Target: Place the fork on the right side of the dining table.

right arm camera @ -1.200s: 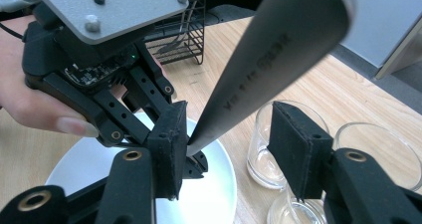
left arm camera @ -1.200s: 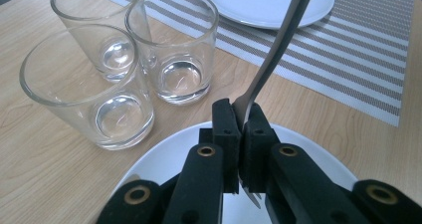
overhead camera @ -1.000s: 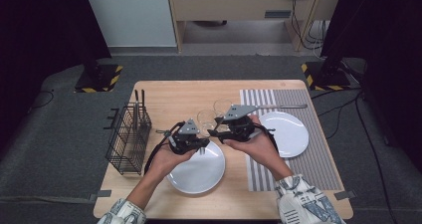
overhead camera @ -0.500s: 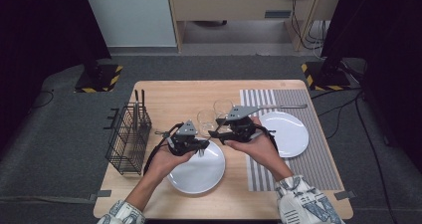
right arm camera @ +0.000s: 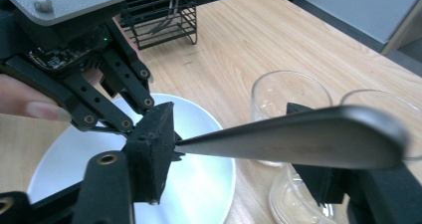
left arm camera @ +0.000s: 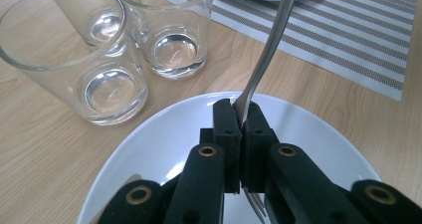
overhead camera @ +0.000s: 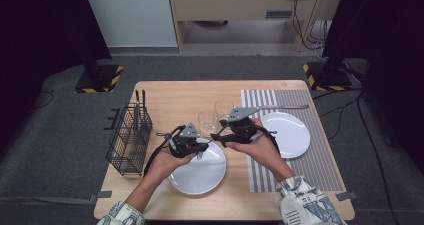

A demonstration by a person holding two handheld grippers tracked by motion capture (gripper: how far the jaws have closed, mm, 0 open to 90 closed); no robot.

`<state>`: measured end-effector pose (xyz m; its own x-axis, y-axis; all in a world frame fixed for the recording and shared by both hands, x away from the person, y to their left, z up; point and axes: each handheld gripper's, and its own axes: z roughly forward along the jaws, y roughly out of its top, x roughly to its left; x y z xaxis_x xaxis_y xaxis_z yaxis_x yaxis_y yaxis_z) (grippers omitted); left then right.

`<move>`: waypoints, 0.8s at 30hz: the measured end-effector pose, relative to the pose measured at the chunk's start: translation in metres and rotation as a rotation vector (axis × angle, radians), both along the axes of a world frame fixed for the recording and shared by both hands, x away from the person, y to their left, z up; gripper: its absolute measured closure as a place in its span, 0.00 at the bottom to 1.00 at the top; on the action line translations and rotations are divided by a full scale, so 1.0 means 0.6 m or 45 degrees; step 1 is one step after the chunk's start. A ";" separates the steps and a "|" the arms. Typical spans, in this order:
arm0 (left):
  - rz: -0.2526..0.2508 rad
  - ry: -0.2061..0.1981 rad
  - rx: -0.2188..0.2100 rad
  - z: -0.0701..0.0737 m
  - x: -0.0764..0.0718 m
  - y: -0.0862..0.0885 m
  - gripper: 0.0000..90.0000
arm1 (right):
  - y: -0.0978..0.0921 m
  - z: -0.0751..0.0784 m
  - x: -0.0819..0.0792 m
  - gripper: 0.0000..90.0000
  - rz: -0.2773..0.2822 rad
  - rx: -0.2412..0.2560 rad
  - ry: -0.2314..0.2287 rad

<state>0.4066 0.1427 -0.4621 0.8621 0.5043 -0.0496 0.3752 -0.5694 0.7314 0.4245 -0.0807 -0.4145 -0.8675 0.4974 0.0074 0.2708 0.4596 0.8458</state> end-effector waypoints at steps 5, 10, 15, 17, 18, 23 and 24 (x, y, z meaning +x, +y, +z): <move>-0.007 0.005 0.016 -0.003 0.000 -0.003 0.98 | -0.008 0.004 -0.001 0.42 -0.009 0.010 -0.009; -0.015 0.003 0.037 -0.006 -0.001 -0.007 0.98 | -0.012 0.008 -0.002 0.43 -0.017 0.009 -0.010; -0.020 0.002 0.042 -0.005 -0.002 -0.007 0.98 | -0.013 0.011 -0.002 0.43 -0.027 -0.011 -0.021; -0.021 0.000 0.043 -0.004 -0.002 -0.005 0.98 | -0.015 0.014 -0.002 0.43 -0.029 -0.007 -0.024; -0.019 -0.001 0.042 -0.004 -0.003 -0.005 0.98 | -0.015 0.014 -0.002 0.43 -0.029 -0.007 -0.024; -0.024 0.003 0.044 -0.004 -0.004 -0.003 0.98 | -0.015 0.014 -0.003 0.43 -0.030 -0.009 -0.026; -0.024 0.005 0.041 -0.004 -0.005 -0.003 0.98 | -0.015 0.014 -0.002 0.43 -0.030 -0.010 -0.025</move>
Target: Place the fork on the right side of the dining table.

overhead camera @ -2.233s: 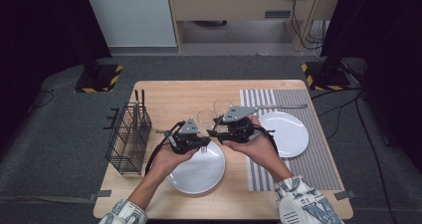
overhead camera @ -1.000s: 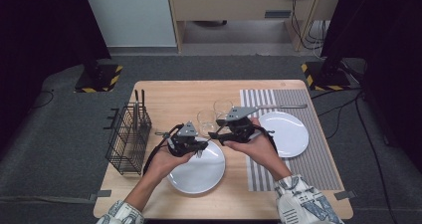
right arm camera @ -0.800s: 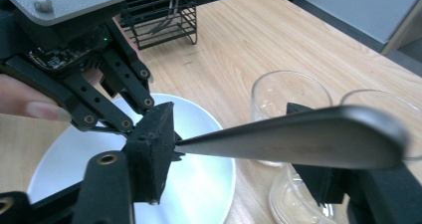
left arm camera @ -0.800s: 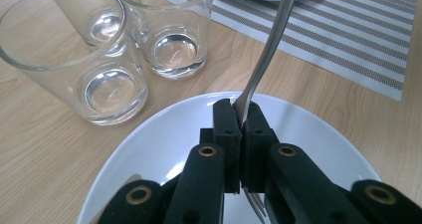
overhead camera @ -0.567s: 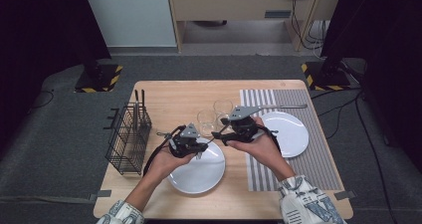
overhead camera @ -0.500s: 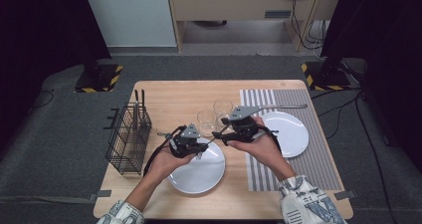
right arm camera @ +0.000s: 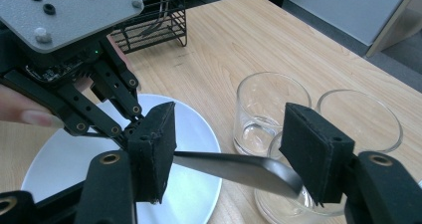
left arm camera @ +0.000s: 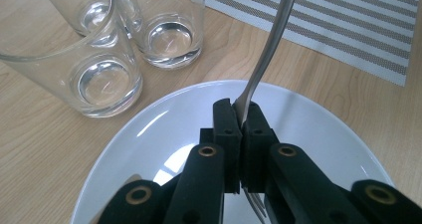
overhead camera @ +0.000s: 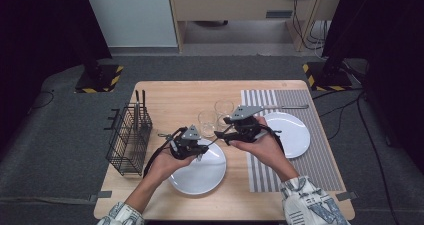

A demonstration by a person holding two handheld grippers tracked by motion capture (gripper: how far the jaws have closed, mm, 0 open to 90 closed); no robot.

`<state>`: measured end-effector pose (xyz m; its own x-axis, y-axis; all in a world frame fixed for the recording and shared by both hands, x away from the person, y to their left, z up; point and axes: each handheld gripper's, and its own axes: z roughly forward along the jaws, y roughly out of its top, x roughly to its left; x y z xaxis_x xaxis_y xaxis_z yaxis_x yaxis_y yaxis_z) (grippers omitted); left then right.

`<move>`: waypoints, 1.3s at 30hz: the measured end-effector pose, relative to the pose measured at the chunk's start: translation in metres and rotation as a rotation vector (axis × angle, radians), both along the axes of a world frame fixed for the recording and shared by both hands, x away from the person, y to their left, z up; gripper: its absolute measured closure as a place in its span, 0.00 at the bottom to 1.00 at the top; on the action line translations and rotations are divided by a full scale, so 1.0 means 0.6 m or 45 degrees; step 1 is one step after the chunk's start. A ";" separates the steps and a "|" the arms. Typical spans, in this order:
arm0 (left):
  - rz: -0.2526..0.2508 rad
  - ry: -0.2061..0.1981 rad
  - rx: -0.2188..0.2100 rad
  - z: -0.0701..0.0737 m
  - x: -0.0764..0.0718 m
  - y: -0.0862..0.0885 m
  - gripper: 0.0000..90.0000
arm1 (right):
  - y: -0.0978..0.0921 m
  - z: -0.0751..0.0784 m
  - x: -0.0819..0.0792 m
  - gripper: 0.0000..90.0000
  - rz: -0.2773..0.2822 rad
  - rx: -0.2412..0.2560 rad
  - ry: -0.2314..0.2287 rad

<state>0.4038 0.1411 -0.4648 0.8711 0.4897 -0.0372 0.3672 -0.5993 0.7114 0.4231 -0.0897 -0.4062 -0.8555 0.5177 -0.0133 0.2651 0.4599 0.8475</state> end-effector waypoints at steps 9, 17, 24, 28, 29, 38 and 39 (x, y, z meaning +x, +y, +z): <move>0.007 0.015 -0.011 -0.003 0.001 0.011 0.98 | 0.000 -0.012 0.006 0.43 -0.024 -0.002 0.011; 0.006 0.002 0.029 -0.006 -0.002 0.008 0.98 | -0.001 -0.015 0.007 0.43 -0.017 0.031 0.044; 0.012 0.012 0.050 -0.011 0.001 0.005 0.98 | -0.001 0.004 -0.001 0.50 -0.021 0.027 -0.016; 0.022 0.023 0.054 -0.012 0.004 0.005 0.98 | 0.007 0.007 -0.009 0.53 0.015 0.006 -0.033; 0.026 0.026 0.052 -0.012 0.004 0.005 0.98 | 0.009 0.006 -0.011 0.53 0.021 -0.002 -0.037; 0.026 0.027 0.057 -0.009 0.002 0.010 0.97 | 0.020 -0.016 -0.016 0.56 0.040 -0.085 -0.039; 0.026 0.029 0.051 -0.009 0.001 0.011 0.97 | 0.019 -0.017 -0.016 0.56 0.034 -0.089 -0.037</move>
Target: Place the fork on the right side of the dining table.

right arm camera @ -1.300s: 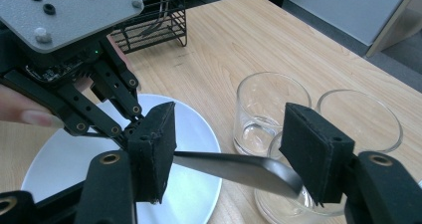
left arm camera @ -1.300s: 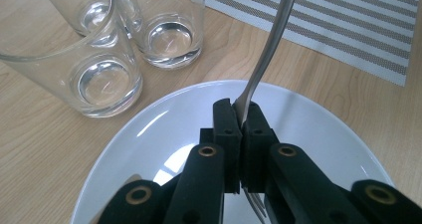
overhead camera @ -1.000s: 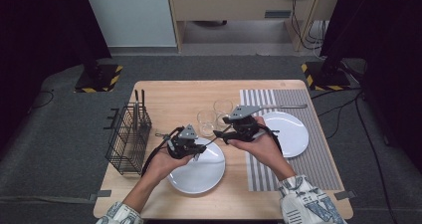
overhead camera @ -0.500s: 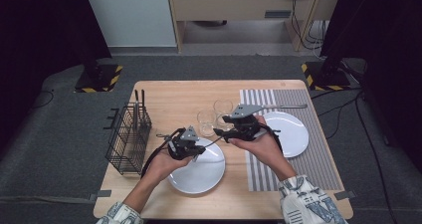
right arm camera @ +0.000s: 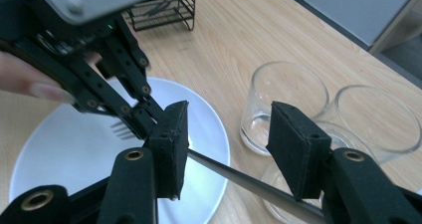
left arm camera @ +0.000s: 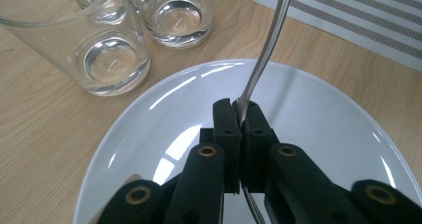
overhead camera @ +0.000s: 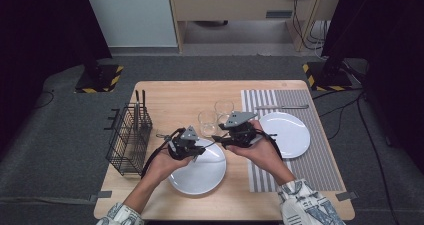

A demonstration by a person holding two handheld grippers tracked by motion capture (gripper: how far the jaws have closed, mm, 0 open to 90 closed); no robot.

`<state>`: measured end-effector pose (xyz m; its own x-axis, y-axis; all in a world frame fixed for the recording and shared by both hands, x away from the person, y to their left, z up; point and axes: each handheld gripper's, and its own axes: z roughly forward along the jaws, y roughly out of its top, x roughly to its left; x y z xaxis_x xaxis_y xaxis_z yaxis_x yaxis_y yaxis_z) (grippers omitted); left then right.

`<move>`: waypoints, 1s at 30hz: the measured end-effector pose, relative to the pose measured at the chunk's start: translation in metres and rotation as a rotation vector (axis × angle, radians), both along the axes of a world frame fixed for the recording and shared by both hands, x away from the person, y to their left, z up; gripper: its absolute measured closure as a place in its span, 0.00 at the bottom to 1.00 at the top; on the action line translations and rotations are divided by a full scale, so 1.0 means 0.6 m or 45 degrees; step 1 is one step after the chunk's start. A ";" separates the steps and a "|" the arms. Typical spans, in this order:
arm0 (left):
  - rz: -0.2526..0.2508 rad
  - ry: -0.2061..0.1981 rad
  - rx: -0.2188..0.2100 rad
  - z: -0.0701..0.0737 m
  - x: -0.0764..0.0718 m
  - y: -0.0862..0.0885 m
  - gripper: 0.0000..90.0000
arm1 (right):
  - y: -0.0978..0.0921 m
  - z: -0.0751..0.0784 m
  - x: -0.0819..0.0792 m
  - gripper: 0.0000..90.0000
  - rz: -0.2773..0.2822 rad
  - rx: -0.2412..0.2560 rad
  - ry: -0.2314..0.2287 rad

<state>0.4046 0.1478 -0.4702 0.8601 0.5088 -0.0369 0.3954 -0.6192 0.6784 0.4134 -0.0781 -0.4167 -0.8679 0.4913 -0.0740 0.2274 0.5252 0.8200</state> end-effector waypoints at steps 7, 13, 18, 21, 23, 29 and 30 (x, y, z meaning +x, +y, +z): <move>-0.003 0.008 -0.035 0.005 -0.001 0.007 0.97 | -0.011 -0.021 0.000 0.61 -0.022 -0.018 0.009; -0.003 0.011 -0.040 0.006 0.001 0.009 0.97 | -0.021 -0.036 0.001 0.63 -0.030 -0.011 0.035; -0.009 0.007 -0.050 0.008 -0.001 0.008 0.97 | -0.025 -0.039 -0.003 0.66 -0.026 -0.007 0.037; -0.009 0.009 -0.061 0.010 -0.002 0.010 0.96 | -0.027 -0.040 -0.004 0.68 -0.023 -0.006 0.040; -0.012 0.009 -0.065 0.010 -0.002 0.010 0.96 | -0.028 -0.041 -0.004 0.70 -0.020 -0.002 0.046; -0.011 0.012 -0.075 0.012 -0.001 0.011 0.96 | -0.032 -0.050 -0.006 0.73 -0.013 0.000 0.061; -0.014 0.012 -0.072 0.012 -0.001 0.011 0.96 | -0.032 -0.051 -0.006 0.74 -0.010 0.002 0.062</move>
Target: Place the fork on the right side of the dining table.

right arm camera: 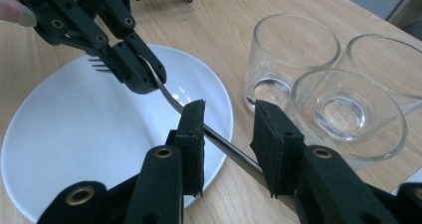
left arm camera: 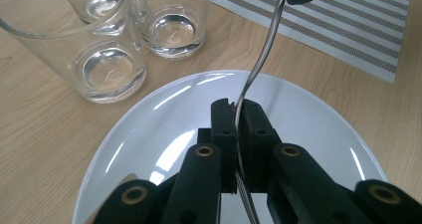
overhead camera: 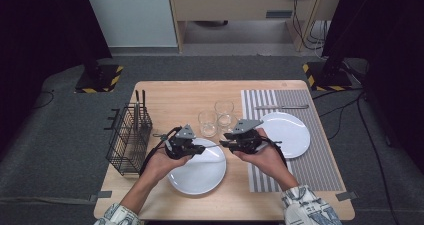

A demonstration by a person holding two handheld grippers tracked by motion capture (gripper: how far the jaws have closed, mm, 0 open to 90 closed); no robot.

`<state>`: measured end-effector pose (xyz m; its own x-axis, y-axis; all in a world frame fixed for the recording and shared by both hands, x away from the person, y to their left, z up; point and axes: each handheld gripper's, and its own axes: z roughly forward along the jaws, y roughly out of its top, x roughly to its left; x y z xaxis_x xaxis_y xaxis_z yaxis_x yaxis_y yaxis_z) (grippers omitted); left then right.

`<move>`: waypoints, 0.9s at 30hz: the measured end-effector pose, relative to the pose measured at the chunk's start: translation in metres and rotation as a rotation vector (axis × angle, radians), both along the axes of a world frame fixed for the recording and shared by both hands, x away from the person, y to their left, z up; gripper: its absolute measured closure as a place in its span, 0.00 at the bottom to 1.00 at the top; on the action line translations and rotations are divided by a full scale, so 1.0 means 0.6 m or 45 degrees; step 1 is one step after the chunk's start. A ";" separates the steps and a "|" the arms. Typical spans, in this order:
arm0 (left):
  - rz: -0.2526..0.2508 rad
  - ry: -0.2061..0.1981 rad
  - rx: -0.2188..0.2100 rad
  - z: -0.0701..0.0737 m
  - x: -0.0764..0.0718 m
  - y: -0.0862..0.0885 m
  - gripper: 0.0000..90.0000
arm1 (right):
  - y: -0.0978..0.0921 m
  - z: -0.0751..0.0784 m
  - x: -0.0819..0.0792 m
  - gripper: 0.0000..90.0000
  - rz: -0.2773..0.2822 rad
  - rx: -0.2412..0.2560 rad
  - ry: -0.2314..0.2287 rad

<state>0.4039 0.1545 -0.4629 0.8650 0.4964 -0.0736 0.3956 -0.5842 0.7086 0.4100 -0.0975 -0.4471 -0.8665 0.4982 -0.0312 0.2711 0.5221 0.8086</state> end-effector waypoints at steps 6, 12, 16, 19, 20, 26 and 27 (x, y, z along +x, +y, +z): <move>-0.008 0.003 0.009 -0.001 0.000 -0.003 0.95 | -0.003 -0.005 -0.002 0.76 0.003 0.007 0.007; -0.014 0.010 0.013 -0.001 0.000 -0.006 0.95 | -0.007 -0.007 -0.002 0.76 0.004 0.010 0.015; -0.018 0.003 0.028 -0.001 0.000 -0.010 0.96 | -0.008 -0.008 0.000 0.75 0.008 0.006 0.022; -0.020 0.002 0.031 0.000 0.001 -0.011 0.96 | -0.005 -0.007 0.001 0.72 0.015 0.018 0.019; -0.024 0.001 0.040 0.000 0.001 -0.012 0.96 | -0.004 -0.006 0.001 0.71 0.021 0.024 0.012; -0.026 -0.010 0.039 0.003 0.000 -0.016 0.96 | 0.014 -0.002 -0.001 0.64 0.070 0.011 -0.005; -0.026 -0.012 0.037 0.004 0.000 -0.016 0.95 | 0.019 -0.003 -0.002 0.64 0.084 -0.003 -0.007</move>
<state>0.4038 0.1449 -0.4608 0.8755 0.4806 -0.0508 0.3766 -0.6127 0.6948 0.4091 -0.0861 -0.4489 -0.8972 0.4401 -0.0370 0.2318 0.5404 0.8088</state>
